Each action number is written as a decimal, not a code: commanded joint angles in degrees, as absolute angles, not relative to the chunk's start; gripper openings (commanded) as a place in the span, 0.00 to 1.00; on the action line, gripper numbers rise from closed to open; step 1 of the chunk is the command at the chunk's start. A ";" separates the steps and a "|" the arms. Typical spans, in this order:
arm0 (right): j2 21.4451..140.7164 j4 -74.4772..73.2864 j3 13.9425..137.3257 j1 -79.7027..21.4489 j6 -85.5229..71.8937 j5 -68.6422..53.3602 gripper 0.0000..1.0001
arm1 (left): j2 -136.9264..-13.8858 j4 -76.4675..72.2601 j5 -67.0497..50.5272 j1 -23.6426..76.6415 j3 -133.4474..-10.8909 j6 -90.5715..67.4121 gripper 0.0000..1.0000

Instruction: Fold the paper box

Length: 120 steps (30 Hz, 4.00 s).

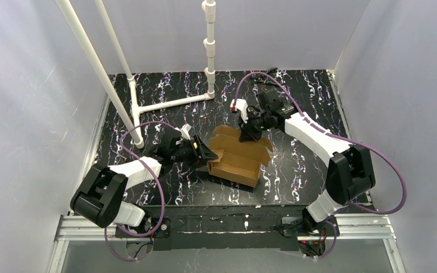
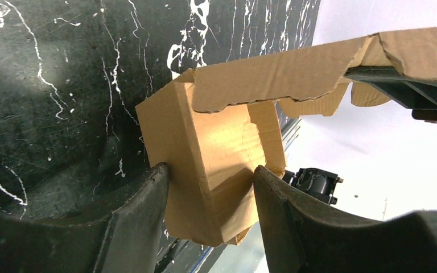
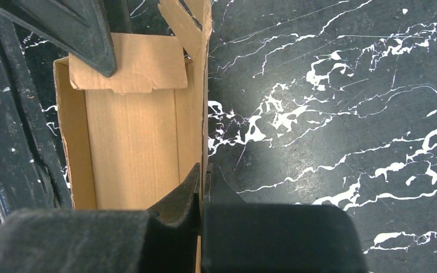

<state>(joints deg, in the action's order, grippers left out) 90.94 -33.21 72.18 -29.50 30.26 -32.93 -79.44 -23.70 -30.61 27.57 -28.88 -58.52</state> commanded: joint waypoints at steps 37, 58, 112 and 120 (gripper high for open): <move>87.45 -31.50 75.32 -33.68 25.98 -33.46 0.01 | -84.55 5.33 -10.31 36.35 -44.62 -43.07 0.08; 83.61 -26.14 66.53 -32.87 25.69 -30.07 0.38 | -90.61 19.35 8.61 41.80 -56.96 -40.17 0.09; 85.61 -22.68 66.97 -31.91 19.52 -34.78 0.01 | -88.70 -9.58 6.56 41.03 -43.16 -32.05 0.27; 85.72 -22.59 66.88 -31.73 19.25 -35.24 0.01 | -89.92 -9.49 7.79 41.02 -42.14 -33.47 0.31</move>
<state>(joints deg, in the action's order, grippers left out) 85.56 -24.23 66.11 -31.97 19.62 -32.42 -89.58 -11.09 5.91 41.25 -43.70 -32.64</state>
